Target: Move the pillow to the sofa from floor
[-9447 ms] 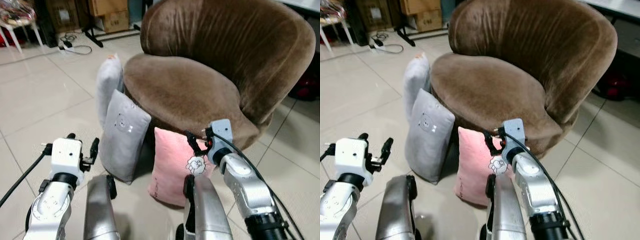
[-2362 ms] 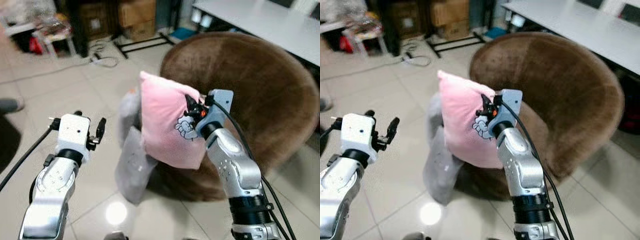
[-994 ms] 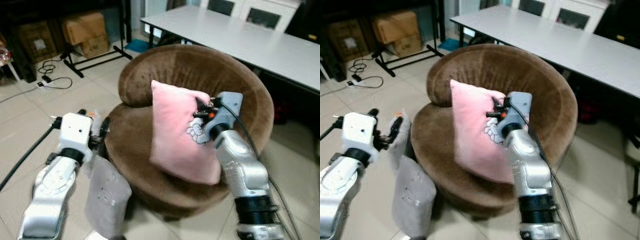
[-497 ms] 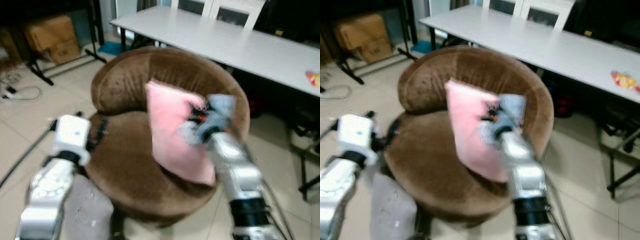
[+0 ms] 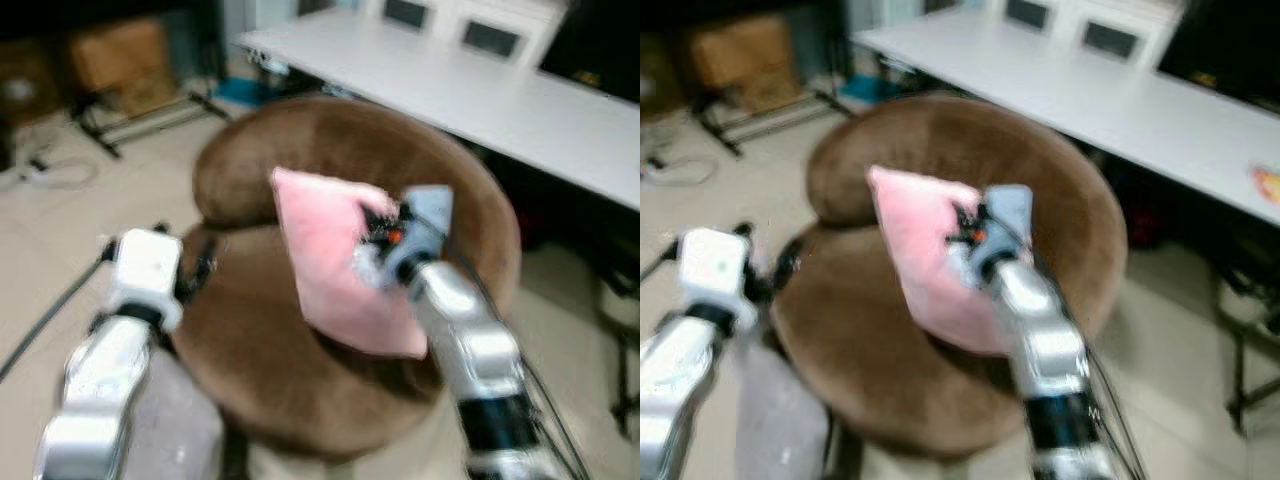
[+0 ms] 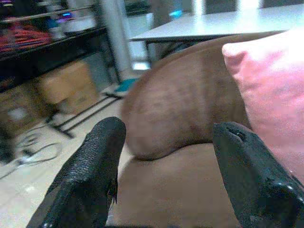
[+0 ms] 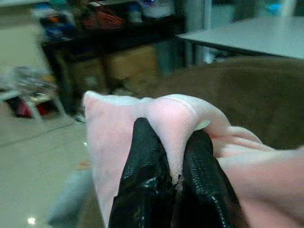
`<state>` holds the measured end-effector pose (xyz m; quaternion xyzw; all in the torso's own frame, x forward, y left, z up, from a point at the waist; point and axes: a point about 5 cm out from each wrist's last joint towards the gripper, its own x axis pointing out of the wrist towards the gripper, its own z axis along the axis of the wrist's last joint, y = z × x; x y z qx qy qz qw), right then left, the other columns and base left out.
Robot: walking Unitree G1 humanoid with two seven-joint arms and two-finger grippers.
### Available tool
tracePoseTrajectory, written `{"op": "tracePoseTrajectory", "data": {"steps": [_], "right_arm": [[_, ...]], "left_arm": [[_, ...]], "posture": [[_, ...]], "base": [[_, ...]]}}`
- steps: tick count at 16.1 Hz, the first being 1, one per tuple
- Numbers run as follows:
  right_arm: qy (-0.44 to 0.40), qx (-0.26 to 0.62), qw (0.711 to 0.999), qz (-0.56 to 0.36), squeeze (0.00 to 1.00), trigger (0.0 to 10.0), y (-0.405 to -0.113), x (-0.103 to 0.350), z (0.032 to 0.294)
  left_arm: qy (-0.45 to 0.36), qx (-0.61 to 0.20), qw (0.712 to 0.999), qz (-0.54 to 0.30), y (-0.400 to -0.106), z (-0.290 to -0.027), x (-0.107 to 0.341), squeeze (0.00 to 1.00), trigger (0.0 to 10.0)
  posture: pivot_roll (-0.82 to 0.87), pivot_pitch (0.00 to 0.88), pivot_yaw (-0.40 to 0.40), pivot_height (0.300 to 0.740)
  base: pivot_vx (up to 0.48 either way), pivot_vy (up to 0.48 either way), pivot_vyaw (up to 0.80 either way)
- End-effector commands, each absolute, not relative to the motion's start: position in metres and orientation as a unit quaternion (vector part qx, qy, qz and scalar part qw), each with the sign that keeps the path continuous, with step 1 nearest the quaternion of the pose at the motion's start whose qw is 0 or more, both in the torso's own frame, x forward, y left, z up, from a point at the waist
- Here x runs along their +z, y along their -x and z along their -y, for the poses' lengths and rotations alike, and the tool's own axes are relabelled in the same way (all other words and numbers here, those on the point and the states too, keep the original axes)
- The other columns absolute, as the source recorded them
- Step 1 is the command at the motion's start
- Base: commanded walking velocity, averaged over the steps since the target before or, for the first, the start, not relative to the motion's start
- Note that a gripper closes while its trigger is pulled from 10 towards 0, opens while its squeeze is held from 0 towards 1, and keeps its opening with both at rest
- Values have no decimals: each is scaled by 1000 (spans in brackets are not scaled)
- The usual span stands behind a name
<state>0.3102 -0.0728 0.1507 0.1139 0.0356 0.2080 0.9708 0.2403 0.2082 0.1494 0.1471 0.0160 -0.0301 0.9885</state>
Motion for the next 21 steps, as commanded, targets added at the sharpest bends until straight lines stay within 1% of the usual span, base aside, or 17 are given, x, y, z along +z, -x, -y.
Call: {"op": "tracePoseTrajectory", "data": {"steps": [1, 6, 10, 15, 16, 17, 19, 21], "right_arm": [[-104, 188, 977, -11, 0, 10000, -314, 159, 88], [-92, 198, 976, -12, 0, 10000, -315, 160, 86], [-85, 220, 972, -14, 0, 10000, -315, 164, 80], [-60, 228, 970, -64, 0, 10000, -320, 161, 71], [-39, 234, 967, -88, 0, 10000, -324, 157, 64], [-38, 236, 966, -93, 0, 10000, -325, 157, 62], [-40, 256, 959, -113, 0, 10000, -329, 159, 45], [-7, 283, 950, -131, 0, 10000, -335, 161, 22]], "left_arm": [[-146, -43, 988, -7, -241, -200, 152, 0, 10000], [-145, -42, 989, -8, -240, -200, 152, 0, 10000], [-150, -63, 987, -21, -237, -197, 148, 0, 10000], [-176, -118, 975, -67, -225, -204, 138, 0, 10000], [-182, -141, 970, -79, -222, -205, 136, 0, 10000], [-185, -150, 968, -84, -220, -205, 135, 0, 10000], [-191, -164, 963, -99, -214, -207, 132, 0, 10000], [-194, -174, 960, -106, -210, -207, 132, 0, 10000]], "posture": [[22, 0, -93, 740], [21, 0, -93, 740], [22, 0, -95, 740], [20, 0, -101, 740], [22, 0, -100, 740], [23, 0, -101, 740], [28, 0, -104, 740], [44, 0, -116, 740]], "base": [[285, 0, 0], [279, 0, 0], [0, 0, 0], [0, 0, 0], [0, 0, 0], [0, 0, 0], [0, 0, 0], [0, 0, 0]]}}
